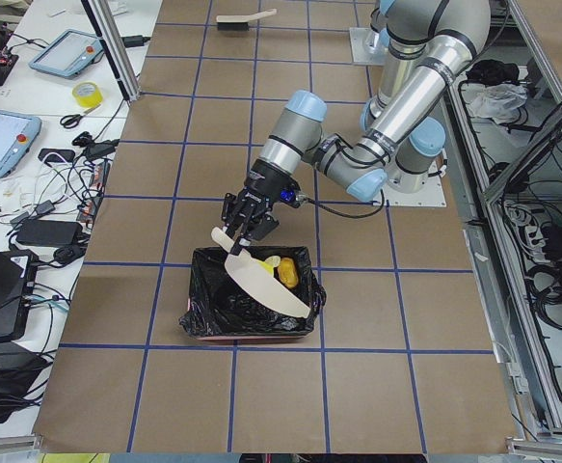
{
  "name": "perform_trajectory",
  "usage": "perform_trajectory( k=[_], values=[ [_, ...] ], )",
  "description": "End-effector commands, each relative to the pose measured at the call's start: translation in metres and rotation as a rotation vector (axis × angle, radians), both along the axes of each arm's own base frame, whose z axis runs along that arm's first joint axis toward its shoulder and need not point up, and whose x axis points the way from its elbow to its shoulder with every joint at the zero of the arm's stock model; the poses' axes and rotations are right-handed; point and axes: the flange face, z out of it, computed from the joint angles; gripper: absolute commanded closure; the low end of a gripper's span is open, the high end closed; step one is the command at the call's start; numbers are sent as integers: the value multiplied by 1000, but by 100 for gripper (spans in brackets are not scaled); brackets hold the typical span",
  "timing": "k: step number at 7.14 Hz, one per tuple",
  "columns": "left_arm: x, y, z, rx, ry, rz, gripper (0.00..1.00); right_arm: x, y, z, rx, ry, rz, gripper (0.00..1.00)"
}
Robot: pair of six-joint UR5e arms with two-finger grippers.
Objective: Sweep and dump trash into bin
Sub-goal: 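Hold the dustpan upturned over the bin with the left gripper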
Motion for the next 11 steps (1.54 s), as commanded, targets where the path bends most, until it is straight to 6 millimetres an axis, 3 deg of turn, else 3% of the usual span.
perform_trajectory(
  k=[1,5,11],
  values=[
    [-4,6,-1,-16,-14,12,100,1,-3,0,-13,6,13,2],
    [-25,29,-16,-70,-65,28,100,1,1,-3,15,8,31,1],
    [-39,46,-24,-178,-105,84,100,1,2,-2,13,7,36,1]
  ],
)
